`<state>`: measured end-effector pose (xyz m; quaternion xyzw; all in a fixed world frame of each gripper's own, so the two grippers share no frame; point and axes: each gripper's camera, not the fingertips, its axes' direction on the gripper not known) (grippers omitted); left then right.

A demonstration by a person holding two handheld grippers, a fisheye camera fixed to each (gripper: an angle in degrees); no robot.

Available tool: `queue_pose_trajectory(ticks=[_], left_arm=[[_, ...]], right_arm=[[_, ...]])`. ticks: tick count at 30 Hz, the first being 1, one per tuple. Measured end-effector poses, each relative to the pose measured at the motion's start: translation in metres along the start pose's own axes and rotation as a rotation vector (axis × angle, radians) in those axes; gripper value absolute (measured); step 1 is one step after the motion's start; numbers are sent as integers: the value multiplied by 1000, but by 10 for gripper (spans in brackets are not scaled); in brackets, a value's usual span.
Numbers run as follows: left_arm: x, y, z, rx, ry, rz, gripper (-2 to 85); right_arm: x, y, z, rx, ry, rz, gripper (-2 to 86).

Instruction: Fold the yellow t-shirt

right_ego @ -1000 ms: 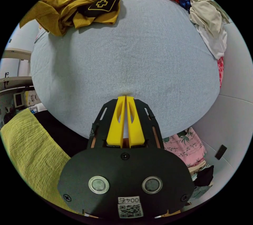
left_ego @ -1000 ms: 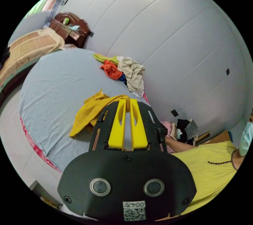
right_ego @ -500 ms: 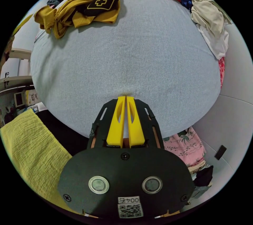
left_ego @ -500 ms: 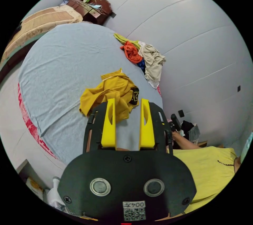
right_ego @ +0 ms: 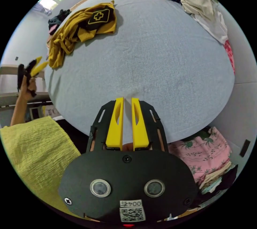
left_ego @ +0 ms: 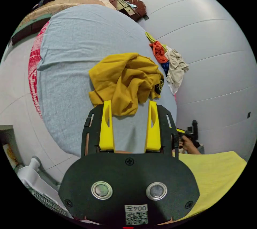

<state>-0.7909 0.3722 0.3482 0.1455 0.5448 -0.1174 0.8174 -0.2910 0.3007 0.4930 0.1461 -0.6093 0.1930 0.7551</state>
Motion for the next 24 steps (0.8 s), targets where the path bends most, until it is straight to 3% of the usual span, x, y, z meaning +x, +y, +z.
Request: queue_pose_trajectory(ticks=[7,11,13,15,20,24], left_arm=[[-14,-17,6,7,-161,-16,213],[-21,-35,16,-19,-44,-34,172],[-16,-40,18,-37,59,-24,95],[2,-40,13,-7,47,12,35],[86,-24,19,-23,162,289,14],[128,-13,57,-139,183,367,15]], right_arm=[[-12,17,-28,115,-263,-19,116],[-43,18,-36,167,-332,-113,134],[-65,18,-42,202,-363,-180,141],[-79,17,-47,221,-384,-216,147],[-114,19,-62,273,-322,-321,163],[-132,25,-66,303,-258,-370,156]])
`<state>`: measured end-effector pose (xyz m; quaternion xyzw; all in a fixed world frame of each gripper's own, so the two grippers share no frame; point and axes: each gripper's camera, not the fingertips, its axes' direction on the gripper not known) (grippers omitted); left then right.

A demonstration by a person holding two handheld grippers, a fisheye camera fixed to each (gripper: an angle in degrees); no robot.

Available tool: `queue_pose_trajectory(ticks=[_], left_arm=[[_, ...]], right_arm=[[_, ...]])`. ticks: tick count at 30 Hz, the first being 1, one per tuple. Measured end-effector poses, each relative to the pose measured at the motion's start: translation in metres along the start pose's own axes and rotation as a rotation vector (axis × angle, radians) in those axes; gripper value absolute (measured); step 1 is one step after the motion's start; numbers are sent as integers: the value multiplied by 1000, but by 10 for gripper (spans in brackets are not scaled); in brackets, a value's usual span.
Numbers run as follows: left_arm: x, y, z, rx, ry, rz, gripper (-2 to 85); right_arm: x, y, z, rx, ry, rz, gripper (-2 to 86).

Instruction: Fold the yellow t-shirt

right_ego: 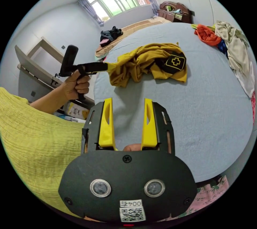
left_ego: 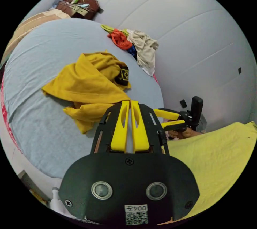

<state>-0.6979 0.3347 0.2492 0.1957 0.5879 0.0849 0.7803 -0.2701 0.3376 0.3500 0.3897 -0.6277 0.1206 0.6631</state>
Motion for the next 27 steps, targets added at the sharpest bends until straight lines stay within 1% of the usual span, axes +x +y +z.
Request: queue_pose_trajectory(ticks=[2,5,7,10,14,15,17,19,20,23,27], left_arm=[[13,-4,36,-89,39,19,20],[18,-1,62,-159,45,-4,36],[20,4,60,-147,66,-13,50],[19,16,49,-144,143,-37,79],[15,41,21,-70,162,-103,113],[14,43,15,-48,136,-110,113],[5,41,-13,54,-43,-131,115],[-5,28,-26,85,-136,-133,116],[-11,16,-28,84,-194,-130,119],[-23,-19,-18,29,-285,-145,133],[-21,-49,3,-39,-333,-125,138]], right_arm=[[3,3,1,5,-7,34,142],[10,7,5,-23,-34,69,132],[14,12,4,-29,-43,87,130],[18,18,5,-27,-41,121,133],[22,19,8,-27,-59,159,138],[23,18,8,-22,-63,168,138],[22,16,8,-14,-69,177,136],[20,13,10,-18,-67,178,136],[19,12,11,-21,-64,177,136],[17,7,16,-26,-61,185,135],[12,3,19,-17,-60,198,133]])
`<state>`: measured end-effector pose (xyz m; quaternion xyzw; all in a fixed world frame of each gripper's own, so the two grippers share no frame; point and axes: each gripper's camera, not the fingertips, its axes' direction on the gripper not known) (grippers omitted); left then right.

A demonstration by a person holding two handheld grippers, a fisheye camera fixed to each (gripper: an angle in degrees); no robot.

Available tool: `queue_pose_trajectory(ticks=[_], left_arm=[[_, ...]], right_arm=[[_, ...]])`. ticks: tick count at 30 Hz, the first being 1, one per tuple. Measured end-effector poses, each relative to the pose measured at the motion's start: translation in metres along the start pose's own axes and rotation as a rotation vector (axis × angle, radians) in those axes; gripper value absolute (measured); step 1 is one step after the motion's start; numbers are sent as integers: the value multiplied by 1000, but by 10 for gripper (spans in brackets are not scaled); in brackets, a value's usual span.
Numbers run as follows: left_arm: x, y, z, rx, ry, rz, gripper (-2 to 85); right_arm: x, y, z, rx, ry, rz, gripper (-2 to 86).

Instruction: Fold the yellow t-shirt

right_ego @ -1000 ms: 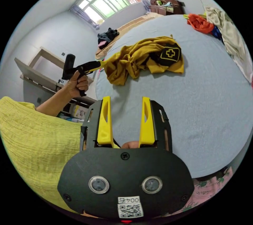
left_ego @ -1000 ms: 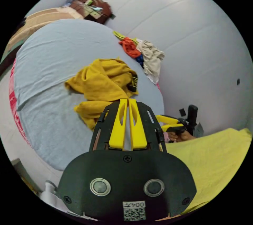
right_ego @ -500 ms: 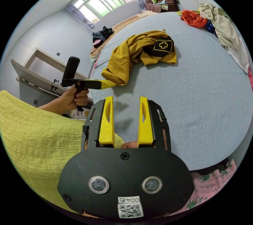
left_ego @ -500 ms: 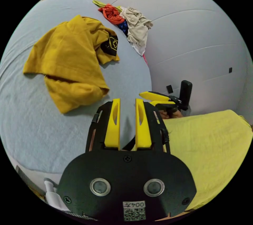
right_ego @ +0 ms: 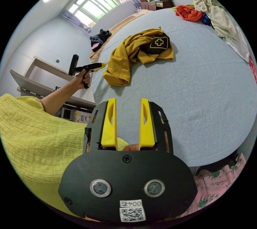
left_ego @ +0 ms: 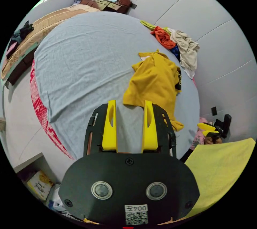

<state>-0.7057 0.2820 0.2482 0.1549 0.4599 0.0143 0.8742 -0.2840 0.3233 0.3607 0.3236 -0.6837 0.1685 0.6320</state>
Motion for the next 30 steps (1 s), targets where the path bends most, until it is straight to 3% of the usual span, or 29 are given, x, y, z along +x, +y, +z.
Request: queue_pose_trajectory(ticks=[6,9,12,14,17,19,23,30], left_arm=[[41,-17,19,-77,-55,124,95],[52,-23,12,-95,102,122,45],[70,-32,-37,103,380,122,33],[88,-43,-95,332,651,109,28],[135,-61,-169,550,883,176,26],[181,-74,-214,592,880,253,25],[301,-97,-308,633,710,451,25],[452,-112,-396,736,499,567,26]], right_arm=[[-3,1,3,39,21,53,133],[-6,0,4,48,30,62,132],[-10,-4,1,64,24,56,129],[-10,-8,-2,73,18,40,129],[-11,-19,-9,93,3,-5,130],[-10,-34,-19,120,-30,-43,132],[-14,-58,-36,190,-84,-104,134],[-30,-80,-58,274,-172,-231,134]])
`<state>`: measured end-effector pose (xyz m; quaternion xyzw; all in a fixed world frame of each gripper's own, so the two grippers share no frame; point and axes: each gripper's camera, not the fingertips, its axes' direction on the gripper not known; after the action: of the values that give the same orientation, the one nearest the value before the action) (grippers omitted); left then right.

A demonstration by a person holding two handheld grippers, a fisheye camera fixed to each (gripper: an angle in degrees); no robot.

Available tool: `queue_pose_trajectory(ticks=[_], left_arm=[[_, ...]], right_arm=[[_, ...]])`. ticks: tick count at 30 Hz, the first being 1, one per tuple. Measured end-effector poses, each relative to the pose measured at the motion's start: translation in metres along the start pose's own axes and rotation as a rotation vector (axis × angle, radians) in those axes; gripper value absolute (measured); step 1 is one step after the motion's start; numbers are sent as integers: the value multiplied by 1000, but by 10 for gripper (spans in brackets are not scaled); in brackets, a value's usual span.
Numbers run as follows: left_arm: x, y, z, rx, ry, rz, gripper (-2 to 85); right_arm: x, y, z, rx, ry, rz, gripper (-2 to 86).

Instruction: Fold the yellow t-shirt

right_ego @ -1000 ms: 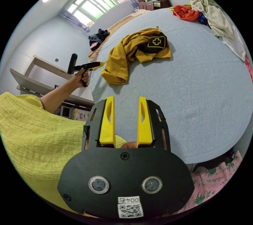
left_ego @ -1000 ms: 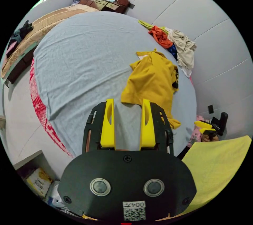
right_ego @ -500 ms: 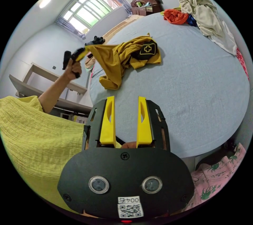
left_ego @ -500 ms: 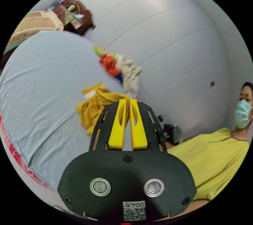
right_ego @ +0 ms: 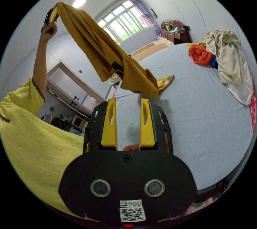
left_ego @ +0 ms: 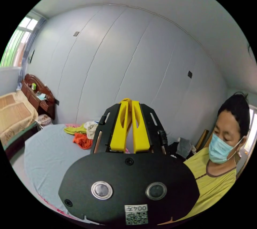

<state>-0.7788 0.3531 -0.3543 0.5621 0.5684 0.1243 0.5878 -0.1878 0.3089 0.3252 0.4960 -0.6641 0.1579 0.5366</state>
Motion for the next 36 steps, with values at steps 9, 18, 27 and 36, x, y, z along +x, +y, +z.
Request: queue_pose_trajectory(ticks=[9,18,27,36], left_arm=[[81,-64,55,108,-64,-6,26],[111,-74,119,69,-49,-52,26],[128,-73,151,44,-8,-85,28],[153,-75,162,14,-2,-80,28]], right_arm=[[-17,-19,6,82,-23,-98,160],[9,-46,26,192,192,-49,218],[29,-78,77,199,405,-85,203],[-18,-112,192,126,368,-224,184]])
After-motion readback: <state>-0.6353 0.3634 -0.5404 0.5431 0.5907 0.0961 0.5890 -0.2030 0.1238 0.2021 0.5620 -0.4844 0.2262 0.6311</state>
